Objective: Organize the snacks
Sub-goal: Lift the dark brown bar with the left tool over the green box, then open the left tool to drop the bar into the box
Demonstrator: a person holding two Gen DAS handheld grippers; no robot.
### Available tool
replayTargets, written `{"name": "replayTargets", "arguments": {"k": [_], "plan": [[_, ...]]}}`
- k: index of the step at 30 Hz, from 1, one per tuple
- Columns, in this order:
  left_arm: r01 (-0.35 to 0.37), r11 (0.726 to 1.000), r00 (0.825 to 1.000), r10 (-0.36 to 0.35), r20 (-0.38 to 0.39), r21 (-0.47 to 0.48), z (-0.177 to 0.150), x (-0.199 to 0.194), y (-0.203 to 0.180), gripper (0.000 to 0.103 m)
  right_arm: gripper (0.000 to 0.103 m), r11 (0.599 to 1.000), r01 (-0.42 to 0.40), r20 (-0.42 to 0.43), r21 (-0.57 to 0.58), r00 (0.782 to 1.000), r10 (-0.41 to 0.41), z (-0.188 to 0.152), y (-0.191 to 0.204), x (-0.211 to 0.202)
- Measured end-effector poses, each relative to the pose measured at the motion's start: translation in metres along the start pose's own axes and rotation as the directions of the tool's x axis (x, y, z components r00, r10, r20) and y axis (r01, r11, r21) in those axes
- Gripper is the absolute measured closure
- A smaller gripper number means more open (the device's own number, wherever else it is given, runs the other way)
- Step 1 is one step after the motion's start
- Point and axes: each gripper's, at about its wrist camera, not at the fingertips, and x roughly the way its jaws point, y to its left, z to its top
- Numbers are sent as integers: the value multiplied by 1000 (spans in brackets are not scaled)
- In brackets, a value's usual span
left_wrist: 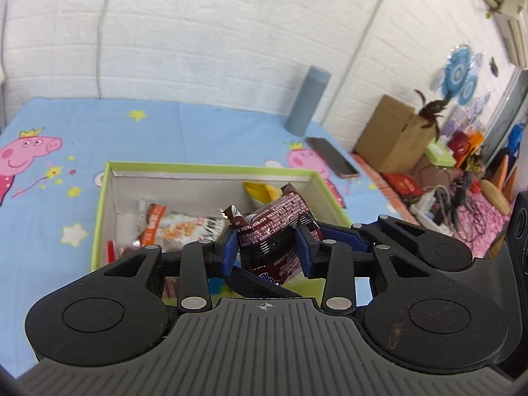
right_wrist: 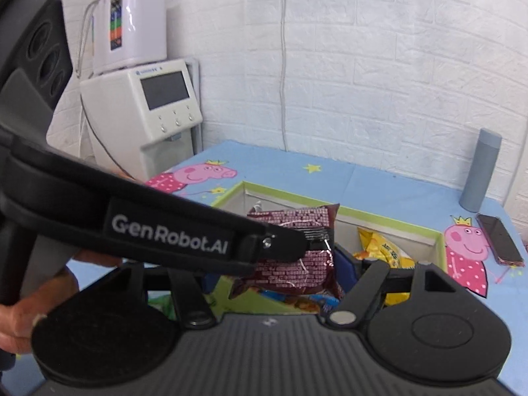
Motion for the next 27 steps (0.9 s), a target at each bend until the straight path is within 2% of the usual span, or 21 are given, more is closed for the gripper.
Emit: {"name": "replayTargets", "arguments": {"k": [6,10,15,17,19,21,24,27], "plan": [[-27,1000,998,27,-52,9,11,49,24,82,24,1000,-10,-68,6,998,10,-3,-18,57],[-49,998,999,50,-5,26,9,49,25,71,18,999,-26,-64,22,998,27,-4,-25,66],[-58,998,993,54,108,34,3,-3,15,60,11,1000,2,56,10,998,-2,-2,-19,8],[-61,997,988,53,145,53,-6,-28,7,45,11,1000,-15,92,5,996,14,-7,-12,-24],[-46,996,985,32,167,82,-23,-53,-4,42,11,999,-34,105,8,994,33,-19,-3,-53],[-24,994,988,7,154,103,-46,-71,-11,42,11,998,-64,103,24,993,61,-40,9,-76],[6,996,994,-15,105,88,-90,-89,-11,42,11,989,-126,42,78,991,123,-81,26,-92],[25,998,999,-27,31,53,-139,-97,-8,43,11,979,-147,-16,142,988,151,-124,44,-96]]}}
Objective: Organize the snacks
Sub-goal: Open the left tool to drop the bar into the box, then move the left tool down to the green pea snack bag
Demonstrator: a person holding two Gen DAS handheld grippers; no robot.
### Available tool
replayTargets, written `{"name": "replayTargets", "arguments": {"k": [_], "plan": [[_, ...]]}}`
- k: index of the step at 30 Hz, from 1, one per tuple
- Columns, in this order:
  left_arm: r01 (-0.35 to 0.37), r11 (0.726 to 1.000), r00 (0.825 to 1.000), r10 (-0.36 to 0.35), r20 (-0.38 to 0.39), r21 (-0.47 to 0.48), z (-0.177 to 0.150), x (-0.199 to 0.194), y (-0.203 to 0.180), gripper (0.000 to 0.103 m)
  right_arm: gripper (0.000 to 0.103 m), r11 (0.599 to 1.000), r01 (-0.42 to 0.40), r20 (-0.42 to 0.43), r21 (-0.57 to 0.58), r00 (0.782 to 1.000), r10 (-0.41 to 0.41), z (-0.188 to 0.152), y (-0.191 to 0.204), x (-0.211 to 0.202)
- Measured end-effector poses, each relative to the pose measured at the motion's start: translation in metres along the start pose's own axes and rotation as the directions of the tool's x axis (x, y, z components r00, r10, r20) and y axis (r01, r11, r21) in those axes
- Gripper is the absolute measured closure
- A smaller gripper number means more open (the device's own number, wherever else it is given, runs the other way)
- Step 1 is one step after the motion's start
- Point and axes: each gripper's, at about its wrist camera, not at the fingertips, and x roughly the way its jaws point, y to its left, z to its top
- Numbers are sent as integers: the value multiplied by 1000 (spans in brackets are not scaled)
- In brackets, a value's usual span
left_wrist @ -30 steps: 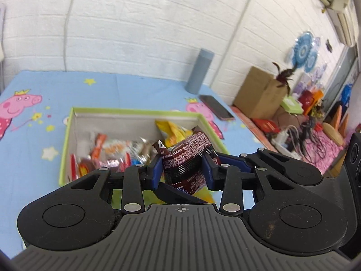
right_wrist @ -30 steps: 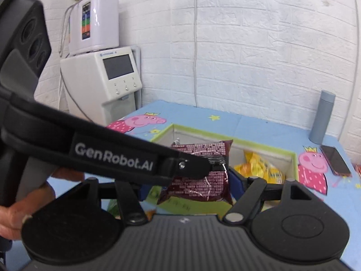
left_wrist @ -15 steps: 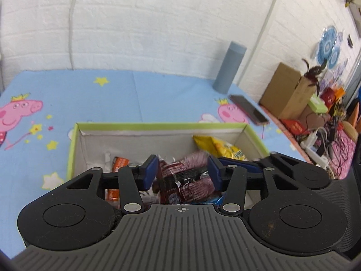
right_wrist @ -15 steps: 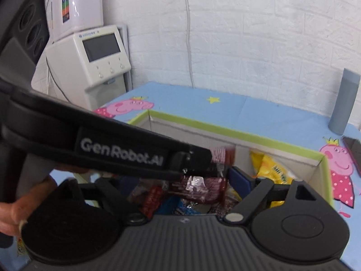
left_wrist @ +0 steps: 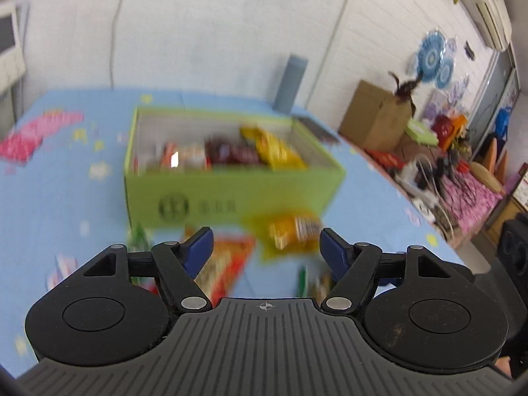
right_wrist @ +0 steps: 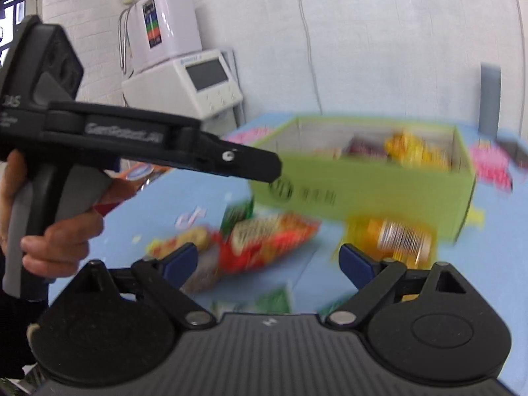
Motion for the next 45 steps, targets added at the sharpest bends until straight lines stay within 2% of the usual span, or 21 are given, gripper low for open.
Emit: {"name": "replayTargets", "arguments": {"k": [2,4,6,10,13,15,19,24,26,28,31,32,34,36,38,39,40,43,45], "plan": [[12,999,998,-14,-55,-34,-27,1,1,46,11,999,-4,-26,52,1000,5,-23,6,-1],[28,998,994,-34,-103,-55,-43,7,-1,54,11,997,-7,-37,81,999,10,-40,12,-7],[27,998,989,-35,-142,-62,-47,16,-2,56,11,996,-10,-50,91,999,15,-48,20,-9],[11,998,983,-22,-185,-64,-41,33,1,69,11,998,-27,-88,59,996,32,-53,35,1],[49,993,973,-72,-217,-107,-42,40,11,73,11,999,-29,-123,46,992,35,-55,38,16],[78,988,964,-108,-243,-133,-46,42,15,80,11,1000,-22,-121,4,992,23,-54,41,22],[152,979,944,-185,-272,-138,-60,36,10,81,11,999,-7,-140,-44,990,0,-56,40,16],[194,970,932,-228,-283,-144,-78,28,-11,80,11,1000,5,-136,-19,991,-8,-66,28,-5],[204,972,927,-230,-295,-119,-84,24,-23,79,11,999,31,-136,-22,990,-33,-70,24,-13],[183,981,934,-196,-297,-71,-83,16,-30,76,11,998,64,-136,-16,989,-65,-73,20,-23],[86,996,972,-85,-218,-3,-65,-3,-26,69,11,993,122,-94,7,988,-121,-79,19,-47],[69,998,980,-67,-189,4,-57,-5,-23,68,11,992,122,-75,32,990,-119,-80,20,-52],[55,998,986,-56,-155,-7,-39,2,-17,67,11,994,60,-52,87,997,-56,-80,21,-57],[93,996,980,-93,-174,-4,-25,23,-14,69,11,990,-33,-51,137,998,40,-80,26,-52],[113,993,963,-117,-244,-28,-19,51,-10,77,11,984,-76,-55,160,995,86,-78,31,-42],[112,993,955,-118,-272,-38,-19,66,-9,87,11,985,-70,-64,155,995,81,-78,33,-36],[104,994,951,-109,-289,-34,-20,74,-9,93,11,988,-49,-76,149,995,61,-77,34,-31],[93,995,946,-95,-310,-22,-30,78,-9,94,11,991,-12,-107,131,994,26,-74,29,-20],[88,996,952,-90,-292,-22,-38,68,-10,94,10,993,2,-116,115,993,11,-70,24,-14]]}}
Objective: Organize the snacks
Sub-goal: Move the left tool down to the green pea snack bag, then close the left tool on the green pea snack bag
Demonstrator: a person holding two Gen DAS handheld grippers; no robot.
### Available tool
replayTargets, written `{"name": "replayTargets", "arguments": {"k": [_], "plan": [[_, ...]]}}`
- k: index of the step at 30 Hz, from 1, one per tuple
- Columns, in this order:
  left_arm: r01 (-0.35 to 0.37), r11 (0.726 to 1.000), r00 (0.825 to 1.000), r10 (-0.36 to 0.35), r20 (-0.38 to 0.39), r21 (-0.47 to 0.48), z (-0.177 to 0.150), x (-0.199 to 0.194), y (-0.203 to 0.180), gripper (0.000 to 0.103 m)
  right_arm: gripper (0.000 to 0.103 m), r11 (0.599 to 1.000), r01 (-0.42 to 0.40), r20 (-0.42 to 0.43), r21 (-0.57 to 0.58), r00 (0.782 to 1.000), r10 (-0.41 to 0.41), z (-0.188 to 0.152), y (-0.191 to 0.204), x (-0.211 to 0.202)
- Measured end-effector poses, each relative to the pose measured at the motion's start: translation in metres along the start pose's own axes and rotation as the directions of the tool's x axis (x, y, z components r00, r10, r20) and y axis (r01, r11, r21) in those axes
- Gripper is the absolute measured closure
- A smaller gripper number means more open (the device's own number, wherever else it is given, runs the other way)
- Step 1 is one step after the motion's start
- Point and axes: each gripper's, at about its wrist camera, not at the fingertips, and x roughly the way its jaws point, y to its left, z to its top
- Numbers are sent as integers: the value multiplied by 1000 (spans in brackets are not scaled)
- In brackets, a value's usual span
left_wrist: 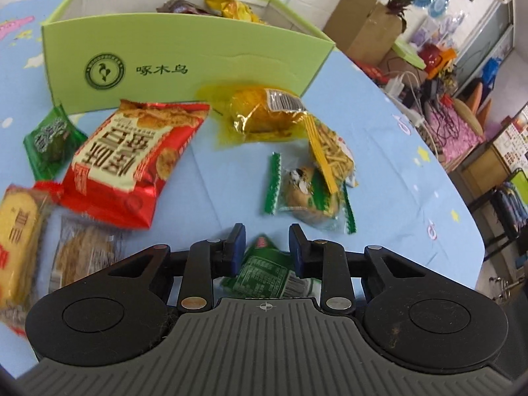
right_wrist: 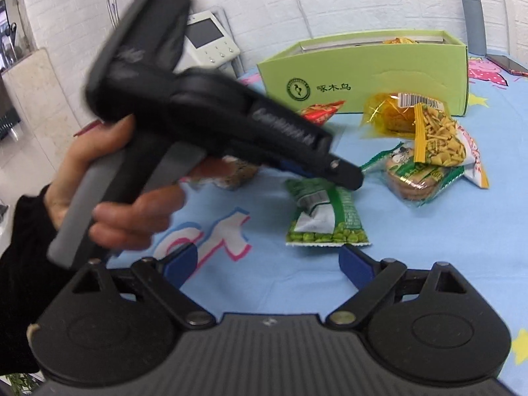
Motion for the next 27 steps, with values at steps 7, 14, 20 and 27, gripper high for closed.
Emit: {"name": "replayTargets", "arguments": {"k": [7,14,20,27], "plan": [[-5,996,999,10,49,-91,-28,-20,1,91,11,998,56,16,-15,998,-56,3,-15,-3],[-23,999,998,25,57,-47,-18,-25,-3,87,11,997,68,66,-21,996,-67,-23,8,-30],[6,997,999,-3,45,-76,-32,-23,-1,95,11,998,-65,38,-8,997,65,-24,27,-26],[9,993,997,0,73,-120,-50,-40,2,95,11,991,115,21,-63,993,-114,-16,14,-8]]}}
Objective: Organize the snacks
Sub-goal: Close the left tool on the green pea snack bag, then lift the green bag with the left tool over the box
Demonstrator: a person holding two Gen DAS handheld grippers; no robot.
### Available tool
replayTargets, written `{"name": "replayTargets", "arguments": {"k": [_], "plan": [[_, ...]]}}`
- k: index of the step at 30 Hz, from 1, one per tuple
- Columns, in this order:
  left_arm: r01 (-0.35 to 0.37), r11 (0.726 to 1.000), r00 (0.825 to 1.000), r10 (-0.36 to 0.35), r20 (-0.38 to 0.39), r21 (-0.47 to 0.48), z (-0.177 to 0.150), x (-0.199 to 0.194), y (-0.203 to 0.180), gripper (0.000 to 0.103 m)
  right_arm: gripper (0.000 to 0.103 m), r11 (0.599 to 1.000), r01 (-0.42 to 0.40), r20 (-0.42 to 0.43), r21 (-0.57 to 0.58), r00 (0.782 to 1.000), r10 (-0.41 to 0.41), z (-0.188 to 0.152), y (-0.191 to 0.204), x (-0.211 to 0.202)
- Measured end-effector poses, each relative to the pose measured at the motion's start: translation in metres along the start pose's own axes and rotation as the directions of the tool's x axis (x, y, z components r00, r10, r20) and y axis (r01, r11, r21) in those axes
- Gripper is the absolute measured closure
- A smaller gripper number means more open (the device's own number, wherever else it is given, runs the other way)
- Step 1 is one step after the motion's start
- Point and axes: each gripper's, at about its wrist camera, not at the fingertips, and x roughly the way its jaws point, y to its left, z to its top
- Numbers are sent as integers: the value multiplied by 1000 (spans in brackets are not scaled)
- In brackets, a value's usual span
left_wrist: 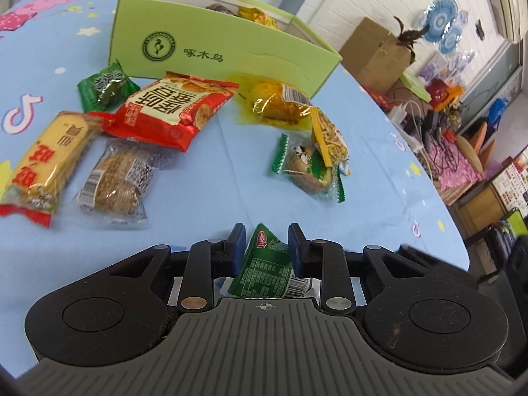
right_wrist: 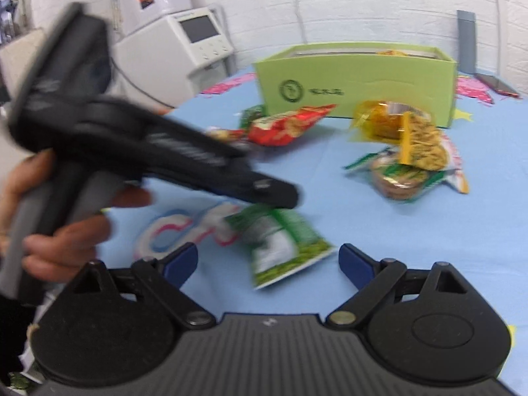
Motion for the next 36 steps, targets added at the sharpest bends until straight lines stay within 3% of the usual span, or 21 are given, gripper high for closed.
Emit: {"name": "replayTargets", "arguments": {"k": [3,7,11,16,19,24,28,30,34,36], "plan": [[-4,999,1000,4,8,-36,-4,-5,4,94,11,999,40,8,12,999,-40,-4,-8,-7],[25,999,999,-23,47,-26,-5,-18,3,72,11,1000,21,36,1,999,-21,-12,2,-22],[27,999,999,-28,33,24,-9,-20,-4,72,22,1000,-12,35,-26,999,13,-12,13,-20],[25,998,999,-27,24,54,-19,-15,-6,71,23,1000,-6,14,-17,1000,7,-14,14,-7],[46,998,999,-47,25,36,-22,-14,-1,68,24,999,12,24,-46,1000,-11,-14,18,-2],[84,996,995,-82,48,-28,-34,-18,10,69,35,987,53,20,-149,998,-51,-15,31,0],[77,996,996,-79,41,48,-34,-17,3,58,35,990,32,18,-137,999,-30,-14,28,0],[42,995,998,-46,35,95,-34,-15,-4,60,35,991,30,18,-133,999,-28,-13,28,0],[38,995,999,-40,19,92,-33,-14,-6,78,37,990,38,15,-136,999,-37,-14,31,-1],[21,997,1000,-22,15,78,-31,-16,-9,82,48,991,33,7,-131,999,-32,-12,28,-3]]}}
